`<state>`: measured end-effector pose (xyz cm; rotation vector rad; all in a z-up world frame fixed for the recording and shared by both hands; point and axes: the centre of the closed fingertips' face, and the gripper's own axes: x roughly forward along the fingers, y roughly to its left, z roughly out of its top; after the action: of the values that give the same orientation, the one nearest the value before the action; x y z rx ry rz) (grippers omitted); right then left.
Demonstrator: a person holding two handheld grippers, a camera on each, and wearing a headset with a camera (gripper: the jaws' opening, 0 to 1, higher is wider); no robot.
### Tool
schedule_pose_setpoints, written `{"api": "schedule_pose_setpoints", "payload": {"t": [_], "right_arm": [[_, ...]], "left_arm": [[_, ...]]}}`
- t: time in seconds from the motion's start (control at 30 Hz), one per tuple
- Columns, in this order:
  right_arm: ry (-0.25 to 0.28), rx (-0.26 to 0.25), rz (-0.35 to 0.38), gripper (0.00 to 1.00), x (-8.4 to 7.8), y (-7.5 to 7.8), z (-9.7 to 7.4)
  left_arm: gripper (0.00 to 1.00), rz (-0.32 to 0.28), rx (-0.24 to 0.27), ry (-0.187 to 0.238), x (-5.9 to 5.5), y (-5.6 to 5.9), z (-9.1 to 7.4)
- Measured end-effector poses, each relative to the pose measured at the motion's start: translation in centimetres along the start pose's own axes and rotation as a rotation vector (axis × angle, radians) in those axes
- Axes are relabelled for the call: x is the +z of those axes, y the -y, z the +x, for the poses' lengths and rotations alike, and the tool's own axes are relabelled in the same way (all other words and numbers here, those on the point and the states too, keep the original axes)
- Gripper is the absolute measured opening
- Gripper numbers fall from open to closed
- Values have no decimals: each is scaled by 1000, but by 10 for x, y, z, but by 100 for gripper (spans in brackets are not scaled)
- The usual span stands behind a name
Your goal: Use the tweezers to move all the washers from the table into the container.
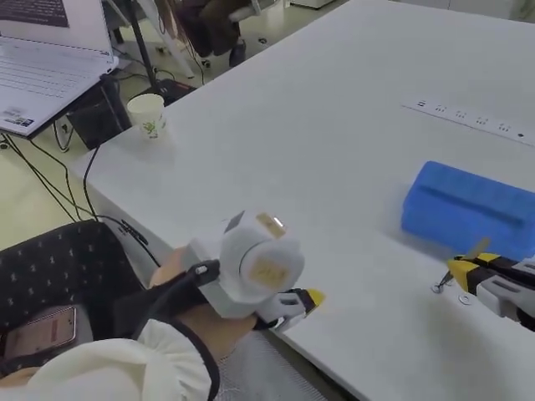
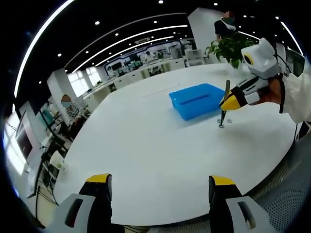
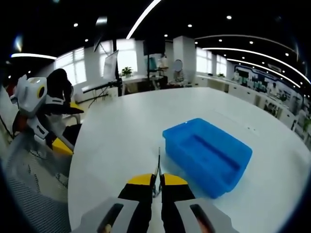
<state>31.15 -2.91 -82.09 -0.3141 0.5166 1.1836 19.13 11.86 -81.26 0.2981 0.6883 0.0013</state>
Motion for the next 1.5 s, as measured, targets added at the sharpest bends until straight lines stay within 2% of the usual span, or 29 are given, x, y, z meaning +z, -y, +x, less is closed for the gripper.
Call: {"api": "schedule_pose_setpoints", "payload": {"t": [0.27, 0.5, 0.7, 1.27, 1.5], "right_arm": [[-23, 10, -35, 1, 3, -3, 0], [11, 11, -17, 1, 19, -2, -9], [25, 5, -16, 1, 25, -1, -13], [92, -31, -1, 1, 53, 16, -23], [105, -56, -4, 1, 59, 26, -23]], "left_arm": [[83, 0, 0, 1, 0, -1, 0], [83, 3, 1, -1, 0, 0, -1], [82, 7, -1, -6, -1, 0, -2], [82, 9, -1, -10, -1, 1, -1], [82, 11, -1, -13, -1, 1, -1]]}}
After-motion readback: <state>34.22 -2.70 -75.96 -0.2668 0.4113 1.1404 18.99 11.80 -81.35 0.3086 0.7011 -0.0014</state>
